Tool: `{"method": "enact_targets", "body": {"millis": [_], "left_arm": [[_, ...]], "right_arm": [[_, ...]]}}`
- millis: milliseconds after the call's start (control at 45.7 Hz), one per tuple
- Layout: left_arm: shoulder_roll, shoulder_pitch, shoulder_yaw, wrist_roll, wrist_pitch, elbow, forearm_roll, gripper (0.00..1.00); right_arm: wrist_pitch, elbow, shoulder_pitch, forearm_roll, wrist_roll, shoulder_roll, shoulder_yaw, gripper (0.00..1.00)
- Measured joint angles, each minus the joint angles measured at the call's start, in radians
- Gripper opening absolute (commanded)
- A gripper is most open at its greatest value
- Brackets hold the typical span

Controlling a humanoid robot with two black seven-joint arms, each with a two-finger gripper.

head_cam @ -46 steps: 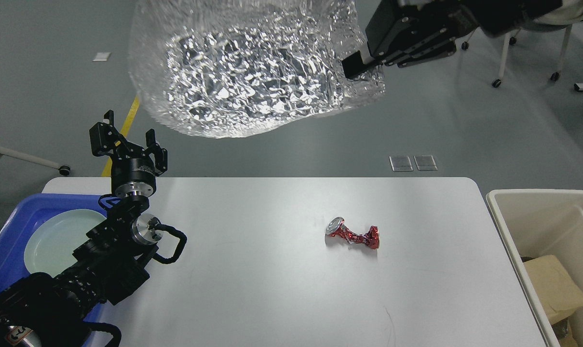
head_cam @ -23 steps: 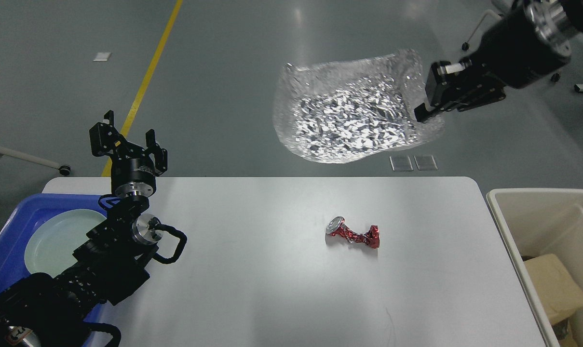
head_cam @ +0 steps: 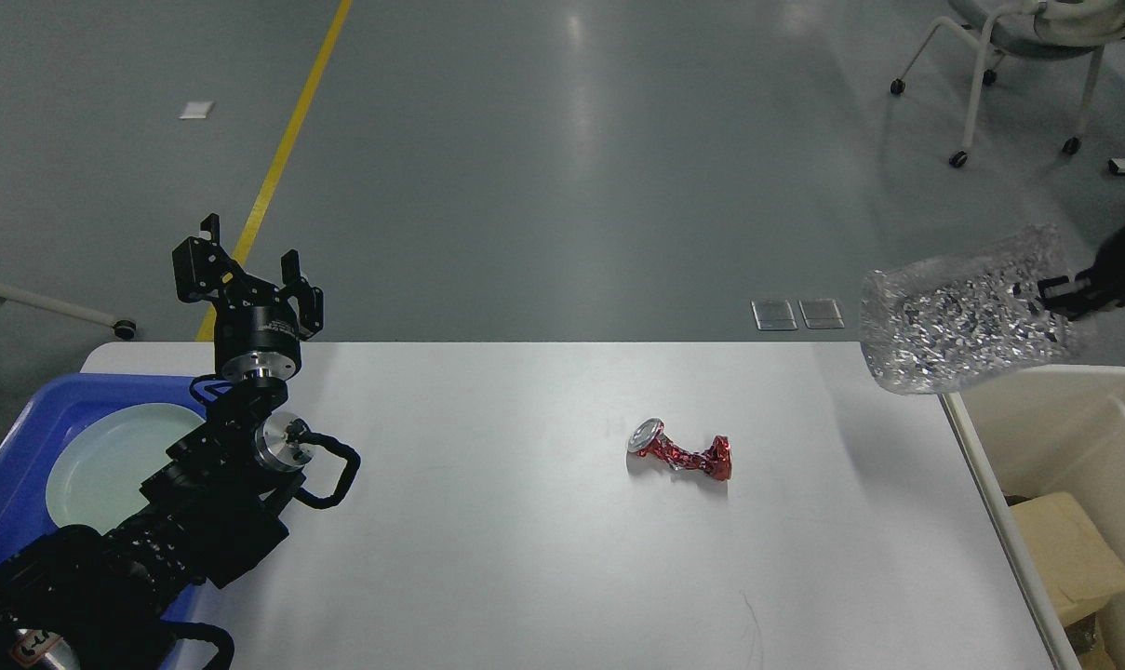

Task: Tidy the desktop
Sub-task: 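Carry the silver foil bag over the white bin and release it, then bring the right gripper back over the red-and-white wrapper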

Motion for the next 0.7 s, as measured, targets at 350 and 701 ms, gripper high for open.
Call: {"method": "enact_targets", "body": {"millis": [350, 701], "left_arm": [[0.000, 0.000, 0.000, 0.000, 0.000, 0.000, 0.000, 1.00], [0.000, 0.000, 0.000, 0.000, 0.000, 0.000, 0.000, 1.00]], "right_arm": [[-0.150, -0.127, -0.191, -0.003, -0.066, 0.002, -0.195, 1.00], [-0.168, -0.107, -0.176, 0.010, -0.076, 0.007, -0.163, 1.00]]}}
